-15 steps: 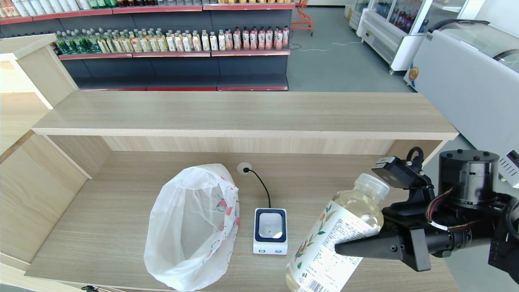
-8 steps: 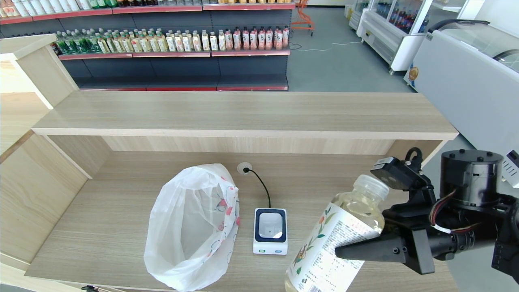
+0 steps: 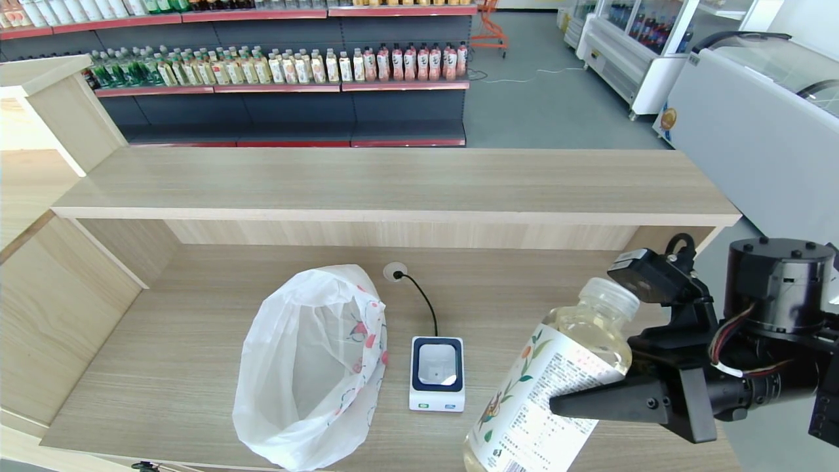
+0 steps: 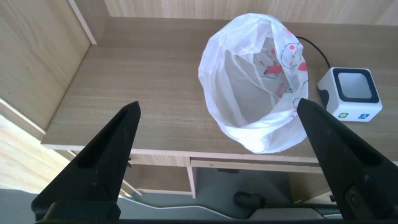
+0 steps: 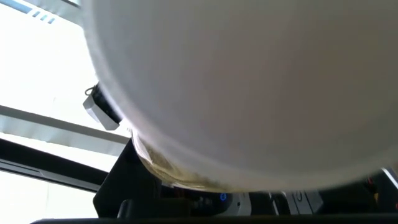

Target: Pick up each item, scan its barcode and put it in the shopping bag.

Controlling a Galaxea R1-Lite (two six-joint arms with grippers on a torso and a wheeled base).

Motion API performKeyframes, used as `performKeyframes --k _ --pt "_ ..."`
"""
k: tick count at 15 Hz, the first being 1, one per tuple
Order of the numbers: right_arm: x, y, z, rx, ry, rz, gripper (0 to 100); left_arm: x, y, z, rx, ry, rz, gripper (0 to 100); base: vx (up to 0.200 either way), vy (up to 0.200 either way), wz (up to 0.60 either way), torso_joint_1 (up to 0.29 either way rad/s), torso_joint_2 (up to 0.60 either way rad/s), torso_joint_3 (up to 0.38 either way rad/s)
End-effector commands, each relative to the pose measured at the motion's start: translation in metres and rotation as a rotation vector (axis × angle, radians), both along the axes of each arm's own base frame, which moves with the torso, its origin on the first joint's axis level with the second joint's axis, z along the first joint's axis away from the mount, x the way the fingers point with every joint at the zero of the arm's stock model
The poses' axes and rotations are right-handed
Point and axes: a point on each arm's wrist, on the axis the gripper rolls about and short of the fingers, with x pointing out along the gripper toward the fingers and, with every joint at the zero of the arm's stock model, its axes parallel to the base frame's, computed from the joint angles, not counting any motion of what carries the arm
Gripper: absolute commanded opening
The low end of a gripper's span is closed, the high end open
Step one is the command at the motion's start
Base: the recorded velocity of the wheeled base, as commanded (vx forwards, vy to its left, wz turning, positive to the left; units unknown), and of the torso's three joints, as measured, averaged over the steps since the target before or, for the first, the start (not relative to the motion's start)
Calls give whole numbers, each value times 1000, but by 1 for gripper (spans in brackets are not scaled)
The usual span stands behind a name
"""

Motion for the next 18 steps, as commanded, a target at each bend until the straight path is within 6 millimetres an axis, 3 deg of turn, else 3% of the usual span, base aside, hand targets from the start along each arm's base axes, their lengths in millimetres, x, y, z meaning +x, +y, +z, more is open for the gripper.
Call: performKeyframes --k 1,11,12,14,15,18 --pt "-1 -1 1 3 -7 -2 0 0 0 0 0 0 0 100 0 0 0 0 0 0" --pt "-3 -3 -3 -10 -28 -25 0 0 0 0 0 0 0 100 0 0 0 0 0 0" --pt "-4 -5 -6 -28 -80 -63 0 0 0 0 0 0 0 100 0 0 0 0 0 0" --pt "5 -10 -11 -111 -351 -197 0 0 0 0 0 0 0 100 0 0 0 0 0 0" --pt "13 -20 -16 -234 -543 -334 0 0 0 0 0 0 0 100 0 0 0 0 0 0" --pt "24 -42 -18 -451 -853 -484 0 0 0 0 0 0 0 100 0 0 0 0 0 0"
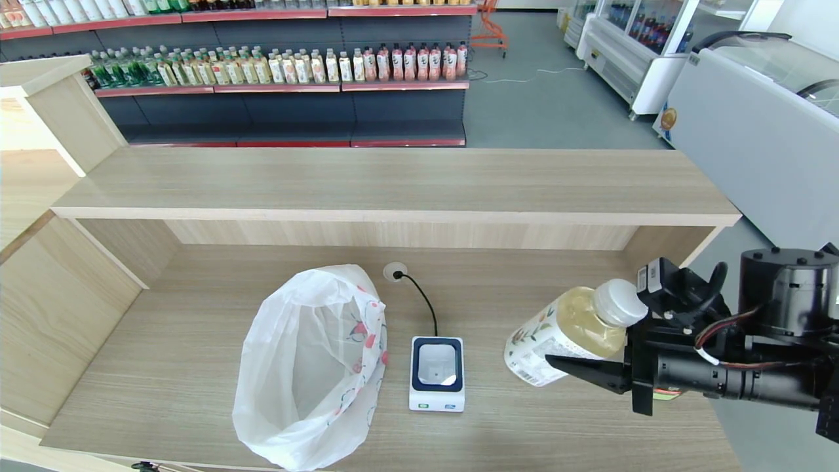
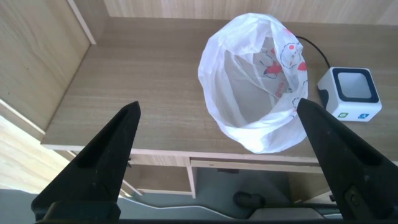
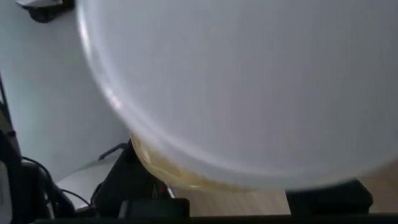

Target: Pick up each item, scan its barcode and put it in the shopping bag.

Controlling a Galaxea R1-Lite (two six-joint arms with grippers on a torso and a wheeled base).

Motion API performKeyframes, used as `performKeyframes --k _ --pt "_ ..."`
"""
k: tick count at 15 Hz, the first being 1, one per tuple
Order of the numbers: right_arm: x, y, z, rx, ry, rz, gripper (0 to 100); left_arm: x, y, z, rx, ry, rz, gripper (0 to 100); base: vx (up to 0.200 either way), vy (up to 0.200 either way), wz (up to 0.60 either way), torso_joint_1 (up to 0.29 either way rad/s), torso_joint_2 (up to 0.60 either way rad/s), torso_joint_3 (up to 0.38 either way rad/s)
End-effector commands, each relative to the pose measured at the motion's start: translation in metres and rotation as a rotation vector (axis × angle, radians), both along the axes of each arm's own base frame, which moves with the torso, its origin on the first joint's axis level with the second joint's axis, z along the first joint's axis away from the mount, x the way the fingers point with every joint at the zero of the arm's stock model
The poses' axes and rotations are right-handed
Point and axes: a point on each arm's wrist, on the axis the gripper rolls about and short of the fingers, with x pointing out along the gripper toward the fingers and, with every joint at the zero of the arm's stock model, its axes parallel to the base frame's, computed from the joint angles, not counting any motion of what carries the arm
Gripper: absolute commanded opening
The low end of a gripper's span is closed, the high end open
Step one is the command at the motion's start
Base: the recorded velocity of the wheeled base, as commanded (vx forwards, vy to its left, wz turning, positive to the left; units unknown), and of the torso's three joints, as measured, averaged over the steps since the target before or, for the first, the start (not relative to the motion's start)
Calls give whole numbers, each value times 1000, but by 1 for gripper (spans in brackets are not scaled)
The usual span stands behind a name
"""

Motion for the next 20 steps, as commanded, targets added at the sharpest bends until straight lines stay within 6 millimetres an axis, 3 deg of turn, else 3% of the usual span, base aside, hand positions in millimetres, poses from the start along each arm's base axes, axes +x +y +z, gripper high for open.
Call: performKeyframes --k 1,4,9,14,20 --pt "6 -14 -3 -81 -100 -126 0 0 0 0 0 0 0 100 0 0 0 0 0 0" --pt "2 -9 -7 -161 -331 -161 0 0 0 0 0 0 0 100 0 0 0 0 0 0" --pt "8 -5 -12 -257 -464 -109 0 0 0 0 0 0 0 100 0 0 0 0 0 0" --pt "21 14 -13 -242 -540 -18 0 0 0 0 2 0 0 100 0 0 0 0 0 0" --pt "27 17 -17 -234 -557 -17 0 0 0 0 3 0 0 100 0 0 0 0 0 0"
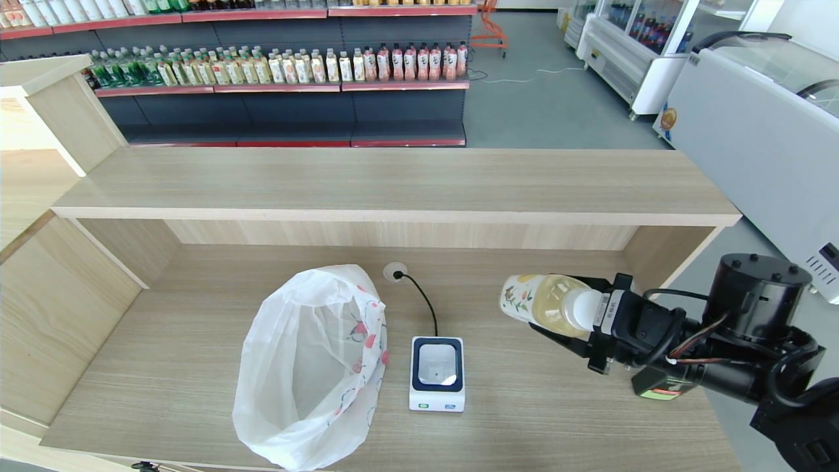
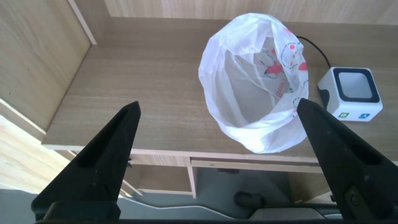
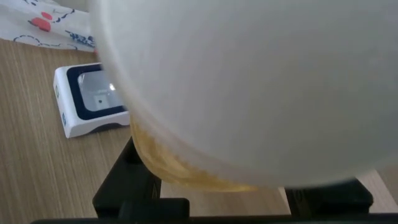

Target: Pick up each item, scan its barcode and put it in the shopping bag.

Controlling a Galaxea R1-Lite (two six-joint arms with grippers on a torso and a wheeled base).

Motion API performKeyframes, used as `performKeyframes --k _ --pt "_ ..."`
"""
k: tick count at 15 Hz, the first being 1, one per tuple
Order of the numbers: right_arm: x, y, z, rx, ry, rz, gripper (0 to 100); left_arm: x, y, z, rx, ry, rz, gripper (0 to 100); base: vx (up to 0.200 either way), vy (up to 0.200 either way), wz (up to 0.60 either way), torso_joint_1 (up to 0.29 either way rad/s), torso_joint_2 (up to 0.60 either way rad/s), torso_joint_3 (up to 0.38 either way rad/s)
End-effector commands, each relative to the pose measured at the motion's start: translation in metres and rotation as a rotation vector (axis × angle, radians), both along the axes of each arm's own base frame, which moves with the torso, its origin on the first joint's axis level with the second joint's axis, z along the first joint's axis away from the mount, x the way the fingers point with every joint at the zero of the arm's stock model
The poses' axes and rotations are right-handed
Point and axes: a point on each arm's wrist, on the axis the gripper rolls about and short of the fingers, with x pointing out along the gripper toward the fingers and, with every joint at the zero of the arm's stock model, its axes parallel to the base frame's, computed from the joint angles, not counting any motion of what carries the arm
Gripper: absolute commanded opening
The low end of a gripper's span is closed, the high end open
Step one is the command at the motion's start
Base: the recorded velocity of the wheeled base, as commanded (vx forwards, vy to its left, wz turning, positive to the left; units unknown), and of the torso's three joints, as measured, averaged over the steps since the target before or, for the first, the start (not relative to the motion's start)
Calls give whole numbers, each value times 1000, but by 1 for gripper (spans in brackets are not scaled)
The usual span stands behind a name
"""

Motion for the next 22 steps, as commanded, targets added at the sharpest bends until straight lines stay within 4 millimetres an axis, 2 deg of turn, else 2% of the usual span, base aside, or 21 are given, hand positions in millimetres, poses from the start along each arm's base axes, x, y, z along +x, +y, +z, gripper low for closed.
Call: performKeyframes --k 1,3,10,14,16,19,22 --pt "1 1 -3 -5 11 2 0 0 0 0 0 0 2 100 0 0 0 0 0 0" --pt "1 1 -6 -8 21 4 0 0 0 0 0 0 0 100 0 0 0 0 0 0" --pt "7 3 0 22 22 1 0 0 0 0 -1 0 0 100 0 200 0 6 3 2" --pt "8 1 -3 62 87 -15 0 0 0 0 -1 0 0 100 0 200 0 -4 6 5" --pt "13 -7 -9 76 129 -50 0 0 0 0 2 0 0 100 0 100 0 4 1 1" --pt "27 -37 -32 72 211 -54 0 0 0 0 0 0 0 100 0 0 0 0 0 0" --pt "36 -45 -49 71 265 -33 0 0 0 0 0 0 0 100 0 0 0 0 0 0"
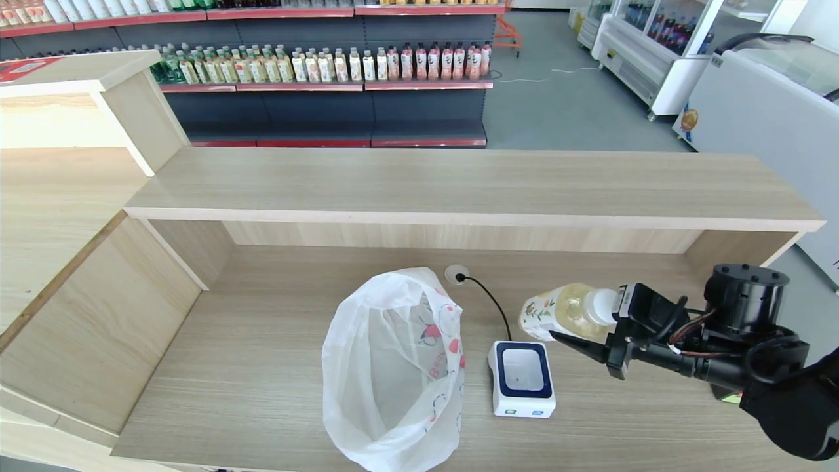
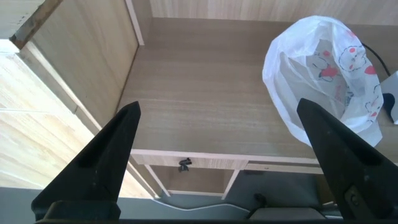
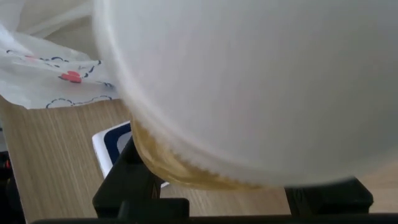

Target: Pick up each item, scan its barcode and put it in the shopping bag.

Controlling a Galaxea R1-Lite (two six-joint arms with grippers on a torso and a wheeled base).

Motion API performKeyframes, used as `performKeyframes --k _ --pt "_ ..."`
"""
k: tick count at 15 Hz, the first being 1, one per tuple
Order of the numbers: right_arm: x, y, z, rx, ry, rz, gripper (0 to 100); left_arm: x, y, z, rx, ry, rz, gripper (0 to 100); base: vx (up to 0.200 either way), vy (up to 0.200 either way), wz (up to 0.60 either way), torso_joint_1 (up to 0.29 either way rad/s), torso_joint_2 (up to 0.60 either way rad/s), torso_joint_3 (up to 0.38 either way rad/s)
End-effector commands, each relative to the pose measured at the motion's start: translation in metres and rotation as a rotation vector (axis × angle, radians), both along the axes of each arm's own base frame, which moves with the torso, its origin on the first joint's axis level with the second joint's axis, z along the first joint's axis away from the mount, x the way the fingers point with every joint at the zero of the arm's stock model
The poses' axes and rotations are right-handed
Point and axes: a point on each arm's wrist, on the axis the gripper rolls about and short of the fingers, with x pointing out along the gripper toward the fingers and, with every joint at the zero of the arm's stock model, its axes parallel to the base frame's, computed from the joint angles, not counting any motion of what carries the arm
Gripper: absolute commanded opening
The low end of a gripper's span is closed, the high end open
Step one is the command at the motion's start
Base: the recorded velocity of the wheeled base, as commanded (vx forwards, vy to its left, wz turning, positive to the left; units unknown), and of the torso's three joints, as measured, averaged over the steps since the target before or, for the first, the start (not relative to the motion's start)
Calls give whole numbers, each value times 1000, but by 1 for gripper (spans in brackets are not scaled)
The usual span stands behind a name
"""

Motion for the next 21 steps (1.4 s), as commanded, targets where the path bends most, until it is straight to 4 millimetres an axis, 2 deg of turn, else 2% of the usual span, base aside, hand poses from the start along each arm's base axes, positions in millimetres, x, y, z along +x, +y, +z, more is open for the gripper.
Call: performKeyframes --k 1,6,13,21 --pt "8 -1 -19 -13 47 16 0 0 0 0 0 0 0 100 0 0 0 0 0 0" --pt "13 3 -39 -107 -28 121 0 0 0 0 0 0 0 100 0 0 0 0 0 0" --pt "28 12 -54 -126 -30 153 0 0 0 0 0 0 0 100 0 0 0 0 0 0" --pt "48 18 -60 -128 -74 185 0 0 0 0 0 0 0 100 0 0 0 0 0 0"
